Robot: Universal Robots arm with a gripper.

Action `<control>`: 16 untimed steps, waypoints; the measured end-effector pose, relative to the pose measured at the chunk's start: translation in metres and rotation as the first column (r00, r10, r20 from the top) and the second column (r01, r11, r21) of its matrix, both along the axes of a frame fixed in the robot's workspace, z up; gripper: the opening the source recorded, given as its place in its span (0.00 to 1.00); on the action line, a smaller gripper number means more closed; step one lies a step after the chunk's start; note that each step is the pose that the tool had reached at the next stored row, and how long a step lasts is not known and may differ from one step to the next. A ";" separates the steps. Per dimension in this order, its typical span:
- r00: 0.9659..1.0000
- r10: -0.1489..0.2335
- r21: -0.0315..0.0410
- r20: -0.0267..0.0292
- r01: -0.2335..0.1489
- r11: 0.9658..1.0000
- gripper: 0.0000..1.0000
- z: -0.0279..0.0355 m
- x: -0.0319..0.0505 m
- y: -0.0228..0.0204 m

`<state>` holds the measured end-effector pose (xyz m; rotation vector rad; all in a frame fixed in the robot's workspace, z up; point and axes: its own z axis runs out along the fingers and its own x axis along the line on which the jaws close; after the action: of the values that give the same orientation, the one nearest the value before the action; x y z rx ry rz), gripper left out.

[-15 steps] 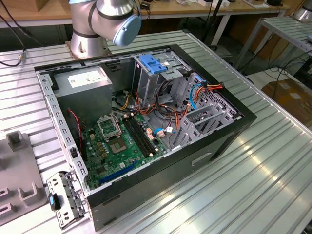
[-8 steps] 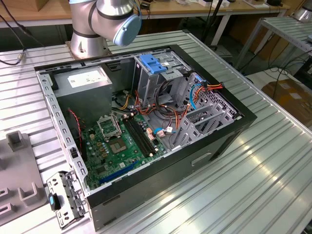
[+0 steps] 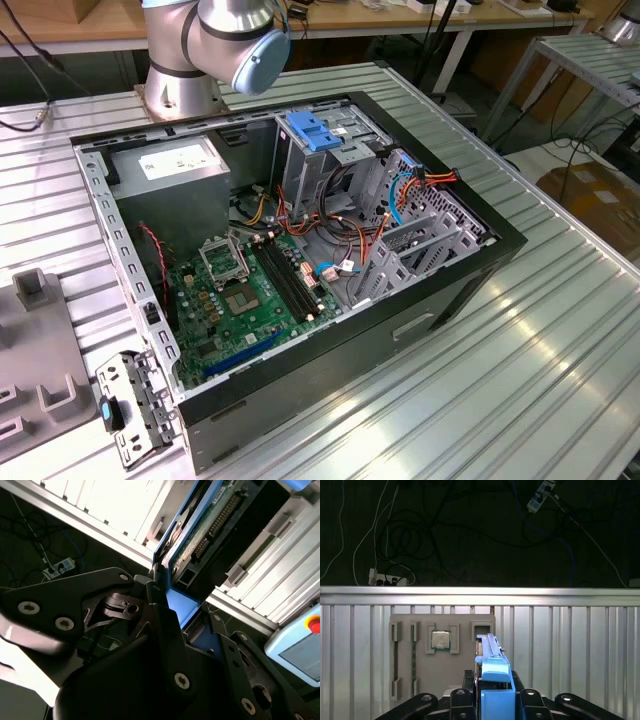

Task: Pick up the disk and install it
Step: 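Pick up the disk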

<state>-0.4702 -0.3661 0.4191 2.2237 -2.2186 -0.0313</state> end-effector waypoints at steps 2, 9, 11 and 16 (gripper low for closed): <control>1.000 0.000 0.000 0.000 0.000 1.000 0.37 0.0017 0.0000 0.0000; 1.000 0.000 0.000 0.000 0.000 1.000 0.37 0.0084 0.0000 0.0000; 1.000 0.000 0.000 0.000 0.000 1.000 0.37 0.0100 0.0000 0.0000; 1.000 0.000 0.000 0.000 0.000 1.000 0.37 0.0169 0.0000 0.0000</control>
<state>-0.4702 -0.3661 0.4360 2.2236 -2.2186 -0.0314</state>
